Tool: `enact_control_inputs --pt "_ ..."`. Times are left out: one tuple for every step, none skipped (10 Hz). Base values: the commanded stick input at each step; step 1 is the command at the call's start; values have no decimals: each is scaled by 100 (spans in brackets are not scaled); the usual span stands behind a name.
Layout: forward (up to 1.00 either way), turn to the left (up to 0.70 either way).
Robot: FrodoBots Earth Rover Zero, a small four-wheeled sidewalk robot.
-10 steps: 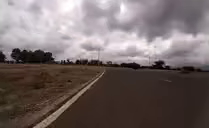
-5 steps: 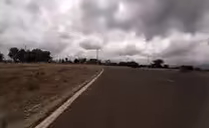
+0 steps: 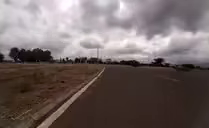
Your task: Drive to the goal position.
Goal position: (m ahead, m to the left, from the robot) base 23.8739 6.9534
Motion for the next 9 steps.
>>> enact_control_inputs --pt "50 0" --pt "50 0" --pt "50 0" --pt "50 0" --pt "50 0" --pt "50 0" --pt "50 0" --pt "50 0" --pt "50 0"
